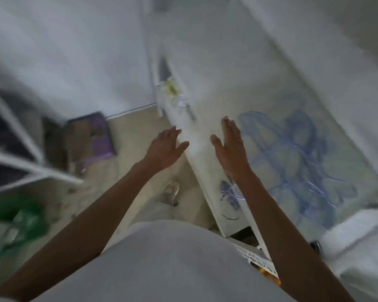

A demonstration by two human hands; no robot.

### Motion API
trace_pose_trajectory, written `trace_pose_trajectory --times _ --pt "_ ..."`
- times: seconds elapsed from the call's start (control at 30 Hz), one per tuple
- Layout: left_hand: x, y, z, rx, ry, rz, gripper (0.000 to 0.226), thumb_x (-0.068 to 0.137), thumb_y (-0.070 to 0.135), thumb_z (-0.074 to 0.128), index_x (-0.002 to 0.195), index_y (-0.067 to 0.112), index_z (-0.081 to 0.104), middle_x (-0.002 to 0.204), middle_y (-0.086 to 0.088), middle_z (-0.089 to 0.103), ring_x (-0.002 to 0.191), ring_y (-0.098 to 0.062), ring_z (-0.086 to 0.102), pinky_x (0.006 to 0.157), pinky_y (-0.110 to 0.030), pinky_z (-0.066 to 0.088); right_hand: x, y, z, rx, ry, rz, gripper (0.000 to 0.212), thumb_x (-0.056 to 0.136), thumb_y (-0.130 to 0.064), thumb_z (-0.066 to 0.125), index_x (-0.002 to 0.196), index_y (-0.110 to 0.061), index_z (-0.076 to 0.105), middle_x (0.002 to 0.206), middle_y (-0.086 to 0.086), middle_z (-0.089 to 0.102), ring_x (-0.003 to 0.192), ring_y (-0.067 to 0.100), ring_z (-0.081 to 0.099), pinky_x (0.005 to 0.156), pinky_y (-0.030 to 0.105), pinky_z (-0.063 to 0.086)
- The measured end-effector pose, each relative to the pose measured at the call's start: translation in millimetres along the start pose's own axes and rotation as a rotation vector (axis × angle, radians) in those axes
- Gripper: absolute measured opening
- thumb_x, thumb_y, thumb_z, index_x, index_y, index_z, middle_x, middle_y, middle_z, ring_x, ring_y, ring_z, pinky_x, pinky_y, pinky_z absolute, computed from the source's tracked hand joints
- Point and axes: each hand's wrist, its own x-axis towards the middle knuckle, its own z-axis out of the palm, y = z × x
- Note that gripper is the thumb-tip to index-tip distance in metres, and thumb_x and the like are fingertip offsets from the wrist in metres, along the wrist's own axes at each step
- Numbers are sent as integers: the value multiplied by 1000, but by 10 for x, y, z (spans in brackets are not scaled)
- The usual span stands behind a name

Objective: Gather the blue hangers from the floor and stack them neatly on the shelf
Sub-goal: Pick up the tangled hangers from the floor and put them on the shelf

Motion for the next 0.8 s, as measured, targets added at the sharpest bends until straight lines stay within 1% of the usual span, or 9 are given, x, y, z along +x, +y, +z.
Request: trace_pose_trajectory --times 0.07,0.17,0.27,0.33,0.4,0.47,0.57,0.7,0.8 --pt "-546 -545 80 -10 40 -185 65 105 51 45 158 16 33 168 -8 29 155 -30 25 123 -48 26 -89 -208 343 -29 -83 -112 62 108 -29 50 160 -2 29 169 14 24 159 28 15 126 34 8" --pt "-1477 -1146 263 -93 34 -433 65 105 52 44 158 16 33 168 -8 30 155 -29 24 123 -49 26 -383 -575 898 -38 -237 -177 60 108 -27 50 159 -2 32 169 16 25 158 31 17 126 33 9" --pt "-2274 -1603 445 -178 74 -602 61 105 51 45 154 16 38 164 -12 36 151 -32 31 120 -49 30 -724 -982 1438 -95 -435 -231 63 108 -33 46 161 -4 28 171 14 21 159 29 13 126 30 5" --pt "-2668 -1856 519 -230 85 -709 60 104 52 45 153 17 40 160 -12 41 147 -33 36 117 -51 33 -935 -1196 1780 -156 -587 -265 64 109 -36 41 163 -5 24 172 10 17 160 24 8 127 32 6" --pt "-2945 -2088 570 -273 87 -788 60 104 53 44 152 17 42 155 -12 47 143 -33 41 114 -51 37 -1119 -1350 2077 -217 -705 -269 64 109 -38 38 163 -6 24 173 8 16 160 23 7 128 33 8" --pt "-3145 -2328 600 -288 61 -817 61 105 53 42 152 15 42 155 -14 47 144 -33 40 115 -50 36 -1260 -1470 2314 -264 -775 -267 62 110 -39 36 162 -6 26 172 7 17 160 23 8 128 34 11" --pt "-3328 -2729 606 -308 -18 -824 62 106 54 38 155 15 38 160 -12 40 147 -33 36 117 -48 33 -1413 -1625 2581 -338 -827 -249 62 111 -41 32 162 -7 26 172 8 19 160 24 9 127 36 13" --pt "-3424 -3263 521 -314 -92 -807 62 107 55 35 154 16 38 161 -12 40 145 -35 38 115 -49 35 -1484 -1815 2924 -449 -867 -188 61 111 -40 32 162 -7 26 172 8 19 160 23 9 127 38 14" --pt "-3441 -3604 478 -362 -116 -778 62 107 55 35 155 16 38 161 -12 39 145 -35 39 116 -50 35 -1449 -1954 3242 -508 -883 -162 60 111 -40 32 161 -7 28 171 10 21 160 25 11 127 39 15"
